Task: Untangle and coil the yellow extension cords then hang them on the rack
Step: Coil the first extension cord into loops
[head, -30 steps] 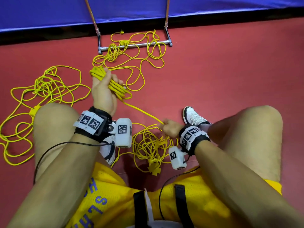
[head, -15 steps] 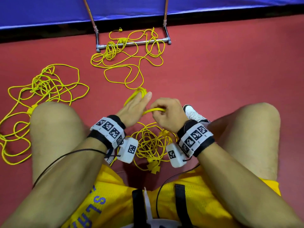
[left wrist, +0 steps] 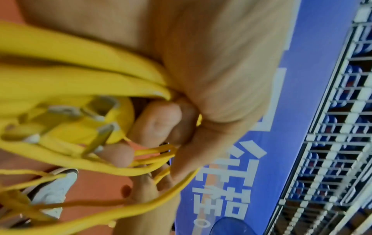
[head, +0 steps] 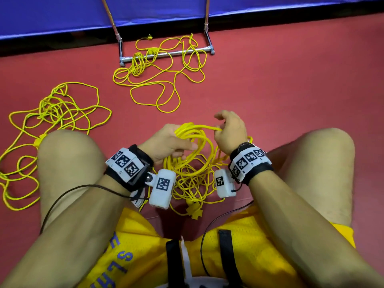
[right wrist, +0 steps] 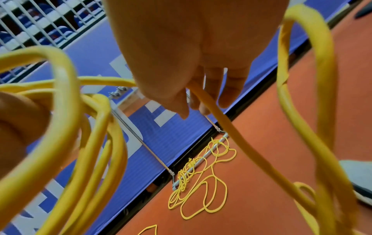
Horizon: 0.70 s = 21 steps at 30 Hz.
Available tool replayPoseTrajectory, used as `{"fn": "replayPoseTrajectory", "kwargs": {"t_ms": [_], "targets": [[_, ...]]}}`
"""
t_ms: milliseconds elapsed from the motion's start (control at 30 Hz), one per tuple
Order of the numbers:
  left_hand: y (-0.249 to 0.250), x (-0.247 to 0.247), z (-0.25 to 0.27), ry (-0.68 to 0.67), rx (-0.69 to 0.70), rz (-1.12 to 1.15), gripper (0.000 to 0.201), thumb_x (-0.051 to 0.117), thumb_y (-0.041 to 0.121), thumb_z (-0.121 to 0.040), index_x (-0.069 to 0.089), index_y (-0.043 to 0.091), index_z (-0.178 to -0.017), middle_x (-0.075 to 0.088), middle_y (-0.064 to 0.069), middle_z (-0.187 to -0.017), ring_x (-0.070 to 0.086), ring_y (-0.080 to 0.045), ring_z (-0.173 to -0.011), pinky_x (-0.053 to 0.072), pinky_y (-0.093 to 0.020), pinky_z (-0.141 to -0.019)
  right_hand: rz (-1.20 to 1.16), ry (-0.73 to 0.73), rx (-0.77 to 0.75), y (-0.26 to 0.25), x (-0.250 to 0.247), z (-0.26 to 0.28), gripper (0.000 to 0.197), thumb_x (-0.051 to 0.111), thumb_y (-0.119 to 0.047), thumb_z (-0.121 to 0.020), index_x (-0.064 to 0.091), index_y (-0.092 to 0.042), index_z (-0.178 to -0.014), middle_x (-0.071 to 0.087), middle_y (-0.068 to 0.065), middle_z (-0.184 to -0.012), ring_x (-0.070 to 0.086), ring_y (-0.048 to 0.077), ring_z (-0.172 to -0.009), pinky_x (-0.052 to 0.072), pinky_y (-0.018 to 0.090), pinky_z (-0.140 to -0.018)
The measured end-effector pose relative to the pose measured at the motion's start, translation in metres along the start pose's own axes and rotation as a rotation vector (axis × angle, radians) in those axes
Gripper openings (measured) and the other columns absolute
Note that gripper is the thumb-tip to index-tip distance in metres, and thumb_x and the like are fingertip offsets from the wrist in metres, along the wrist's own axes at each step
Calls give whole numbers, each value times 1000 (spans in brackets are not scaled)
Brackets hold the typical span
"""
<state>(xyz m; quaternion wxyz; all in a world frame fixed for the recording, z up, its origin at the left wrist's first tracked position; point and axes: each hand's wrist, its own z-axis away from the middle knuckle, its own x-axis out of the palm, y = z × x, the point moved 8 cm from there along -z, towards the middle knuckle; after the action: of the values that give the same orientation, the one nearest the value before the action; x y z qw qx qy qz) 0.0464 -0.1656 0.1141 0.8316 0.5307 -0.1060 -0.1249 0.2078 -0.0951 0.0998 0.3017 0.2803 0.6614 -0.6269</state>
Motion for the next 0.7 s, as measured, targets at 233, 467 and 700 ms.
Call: {"fn": "replayPoseTrajectory", "kwargs": {"t_ms": [233,467,700], "targets": [[2,-2,6,119,-140,436,28,54,13,-97,57,8,-70,57,-7,-50,57,-22,-44,59,-35,-53,-133,-311,238,27,45,11,41,66,-35,-86,52,-17,-53,49,-9,-42,46,16,-50,37,27,-56],[17,-25,8,151,-37,817,22,51,22,-86,53,11,-68,75,-11,-98,73,-23,-69,61,-34,-61,-143,-602,138,32,99,33,22,61,-28,-85,63,-17,-66,64,3,-63,57,21,-58,51,39,-66],[20,-39,10,236,59,996,19,54,31,-89,50,19,-74,39,9,-41,48,-6,-42,56,-30,-63,448,-547,28,38,93,34,28,44,-48,-96,60,-27,-104,67,1,-113,58,27,-116,10,58,-116]]}}
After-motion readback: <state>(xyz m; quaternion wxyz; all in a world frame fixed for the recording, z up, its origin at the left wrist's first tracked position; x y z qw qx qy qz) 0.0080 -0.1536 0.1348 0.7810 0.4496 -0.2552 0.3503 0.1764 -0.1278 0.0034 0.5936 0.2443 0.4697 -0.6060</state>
